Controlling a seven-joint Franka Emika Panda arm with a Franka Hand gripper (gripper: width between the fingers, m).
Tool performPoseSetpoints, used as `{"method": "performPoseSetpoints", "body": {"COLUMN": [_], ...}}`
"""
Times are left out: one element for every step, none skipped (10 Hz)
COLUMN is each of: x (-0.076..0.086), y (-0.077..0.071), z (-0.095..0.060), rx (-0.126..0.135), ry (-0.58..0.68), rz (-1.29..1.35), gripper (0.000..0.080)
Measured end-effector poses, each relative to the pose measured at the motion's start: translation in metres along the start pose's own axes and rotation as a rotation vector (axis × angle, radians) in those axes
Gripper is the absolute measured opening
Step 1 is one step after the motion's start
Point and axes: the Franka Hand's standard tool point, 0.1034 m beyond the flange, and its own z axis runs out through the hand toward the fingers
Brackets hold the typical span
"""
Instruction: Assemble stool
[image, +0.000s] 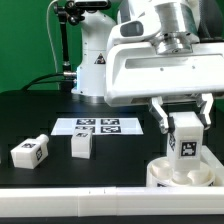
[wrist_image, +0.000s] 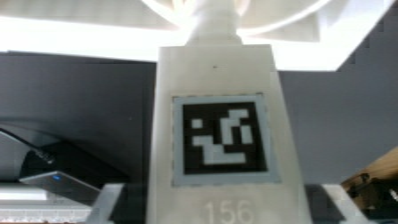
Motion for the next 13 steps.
{"method": "performPoseSetpoints", "body": {"x": [-0.003,-0.005,-0.007,-0.009,-0.011,-0.011,-0.011,-0.011,-0.011,-0.010,-0.010,-0.012,-0.013], "y": [0.001,0.001,0.001,0.000,0.000,0.000,0.000,0.000,0.000,0.000,0.000,0.000,0.000], "z": [0.002,0.003,0.004,0.006,0.007,0.007,0.007,0.007,0.007,0.008,0.007,0.009,0.009], "rx": [-0.001,-0.001,0.000,0.000,0.001,0.000,0.000,-0.001,-0.001,-0.001,-0.001,0.001,0.001], "ry": [-0.005,-0.009,-0.012,-0.016,-0.018,-0.017,-0.014,-0.010,-0.006,-0.004,-0.005,-0.019,-0.023], "rz": [-0.002,-0.001,-0.001,-0.002,-0.002,-0.002,-0.002,-0.002,-0.003,-0.006,-0.009,-0.009,-0.009], "gripper": [0.0338,0.0338,0.0338,0.0338,0.0338,0.0338,0.0338,0.0338,0.0338,0.0338,0.0338,0.0437,0.0437]}}
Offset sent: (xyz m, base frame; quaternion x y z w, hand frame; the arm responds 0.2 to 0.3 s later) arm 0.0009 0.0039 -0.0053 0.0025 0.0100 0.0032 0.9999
